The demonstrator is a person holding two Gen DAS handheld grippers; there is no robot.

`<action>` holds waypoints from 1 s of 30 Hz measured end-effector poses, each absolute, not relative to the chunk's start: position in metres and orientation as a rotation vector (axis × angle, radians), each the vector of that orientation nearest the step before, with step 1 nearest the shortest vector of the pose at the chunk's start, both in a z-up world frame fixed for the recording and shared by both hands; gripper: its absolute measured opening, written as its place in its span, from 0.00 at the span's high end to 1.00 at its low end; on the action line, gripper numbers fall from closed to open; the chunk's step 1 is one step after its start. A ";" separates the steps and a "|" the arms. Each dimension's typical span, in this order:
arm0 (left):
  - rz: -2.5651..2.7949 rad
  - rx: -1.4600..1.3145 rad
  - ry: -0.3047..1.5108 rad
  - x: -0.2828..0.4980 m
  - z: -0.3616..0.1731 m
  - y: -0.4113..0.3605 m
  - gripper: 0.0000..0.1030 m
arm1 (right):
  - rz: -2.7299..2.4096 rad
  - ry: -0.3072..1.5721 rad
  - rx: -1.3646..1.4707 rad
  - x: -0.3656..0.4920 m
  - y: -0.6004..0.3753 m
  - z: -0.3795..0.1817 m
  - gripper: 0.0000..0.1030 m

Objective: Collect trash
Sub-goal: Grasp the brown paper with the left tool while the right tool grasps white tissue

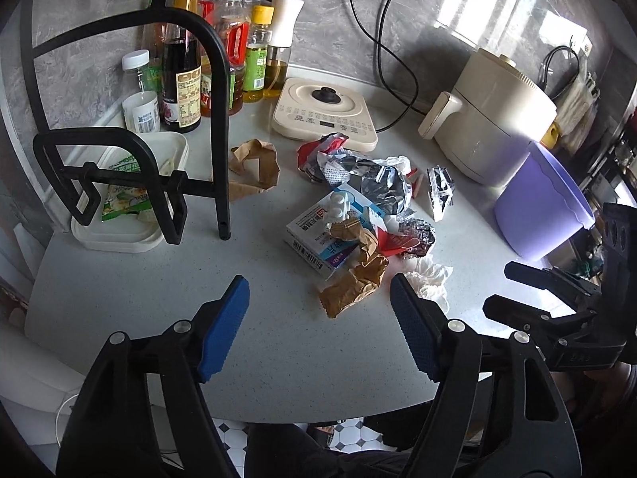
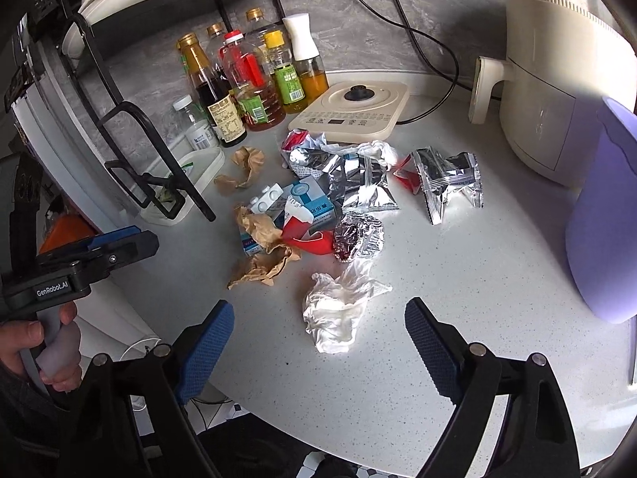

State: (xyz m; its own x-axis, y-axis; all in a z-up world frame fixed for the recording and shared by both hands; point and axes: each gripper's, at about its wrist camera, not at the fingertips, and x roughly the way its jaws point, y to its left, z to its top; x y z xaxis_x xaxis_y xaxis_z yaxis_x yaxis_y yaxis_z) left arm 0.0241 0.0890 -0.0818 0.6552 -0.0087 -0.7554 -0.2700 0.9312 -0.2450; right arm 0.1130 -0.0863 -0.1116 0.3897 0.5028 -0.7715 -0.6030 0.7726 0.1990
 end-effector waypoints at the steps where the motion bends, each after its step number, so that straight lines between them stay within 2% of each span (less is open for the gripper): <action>1: 0.140 -0.358 0.859 0.027 -0.086 0.090 0.32 | 0.703 0.948 -0.126 0.115 -0.083 -0.116 0.19; 13: 0.010 -0.347 0.970 0.063 -0.126 0.091 0.40 | 0.635 1.070 -0.155 0.141 -0.059 -0.166 0.36; 15: -0.011 -0.333 0.984 0.070 -0.133 0.088 0.41 | 0.616 1.094 -0.168 0.145 -0.055 -0.176 0.48; 17: -0.024 -0.320 1.006 0.075 -0.140 0.087 0.43 | 0.589 1.088 -0.170 0.149 -0.056 -0.176 0.71; 20: -0.054 -0.303 1.028 0.083 -0.148 0.081 0.45 | 0.593 1.092 -0.158 0.151 -0.061 -0.173 0.83; 27: -0.097 -0.242 1.056 0.099 -0.160 0.064 0.45 | 0.568 1.090 -0.118 0.150 -0.079 -0.166 0.86; 29: -0.100 -0.223 1.051 0.101 -0.161 0.060 0.51 | 0.566 1.078 -0.110 0.148 -0.084 -0.163 0.86; 30: -0.100 -0.206 1.050 0.102 -0.162 0.057 0.60 | 0.565 1.074 -0.108 0.146 -0.087 -0.162 0.86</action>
